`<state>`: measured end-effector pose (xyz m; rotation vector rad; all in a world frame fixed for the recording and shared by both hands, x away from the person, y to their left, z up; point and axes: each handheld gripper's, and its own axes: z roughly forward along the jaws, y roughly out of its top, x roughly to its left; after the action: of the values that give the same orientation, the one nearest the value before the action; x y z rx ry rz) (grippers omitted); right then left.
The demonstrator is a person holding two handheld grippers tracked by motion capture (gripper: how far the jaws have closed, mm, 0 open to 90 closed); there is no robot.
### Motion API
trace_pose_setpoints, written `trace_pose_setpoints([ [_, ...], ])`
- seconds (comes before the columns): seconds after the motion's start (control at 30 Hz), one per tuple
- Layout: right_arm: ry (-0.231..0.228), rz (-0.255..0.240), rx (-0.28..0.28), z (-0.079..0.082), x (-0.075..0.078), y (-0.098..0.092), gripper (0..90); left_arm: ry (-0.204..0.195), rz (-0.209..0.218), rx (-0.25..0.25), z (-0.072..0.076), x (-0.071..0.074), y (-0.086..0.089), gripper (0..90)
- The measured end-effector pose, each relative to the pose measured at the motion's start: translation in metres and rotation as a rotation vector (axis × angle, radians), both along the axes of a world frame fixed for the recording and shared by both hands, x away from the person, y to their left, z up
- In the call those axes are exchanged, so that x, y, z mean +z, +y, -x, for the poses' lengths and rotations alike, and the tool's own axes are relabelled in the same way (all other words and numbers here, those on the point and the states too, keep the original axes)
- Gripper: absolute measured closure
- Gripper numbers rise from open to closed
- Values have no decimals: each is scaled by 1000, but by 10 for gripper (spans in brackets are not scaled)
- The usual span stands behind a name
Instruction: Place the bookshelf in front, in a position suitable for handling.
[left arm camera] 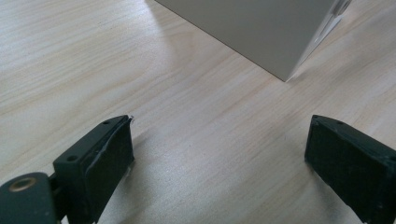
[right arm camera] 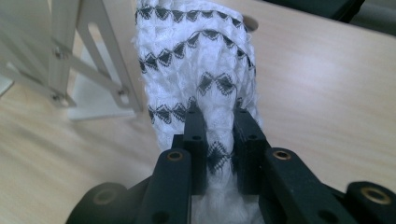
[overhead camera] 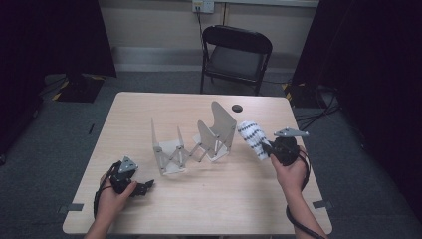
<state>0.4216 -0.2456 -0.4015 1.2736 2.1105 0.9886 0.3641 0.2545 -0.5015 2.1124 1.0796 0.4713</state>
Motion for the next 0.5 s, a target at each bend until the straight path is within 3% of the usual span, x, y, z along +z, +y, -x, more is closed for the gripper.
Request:
trace_pose_setpoints([
  [0.2, -42, 19, -5, -18, 29, 12, 779, 0, 0, 0, 0, 0, 0, 75],
  [0.27, -52, 4, -10, -23, 38, 17, 778, 0, 0, 0, 0, 0, 0, 75],
  [0.5, -82, 38, 12, -36, 56, 32, 778, 0, 0, 0, 0, 0, 0, 75],
])
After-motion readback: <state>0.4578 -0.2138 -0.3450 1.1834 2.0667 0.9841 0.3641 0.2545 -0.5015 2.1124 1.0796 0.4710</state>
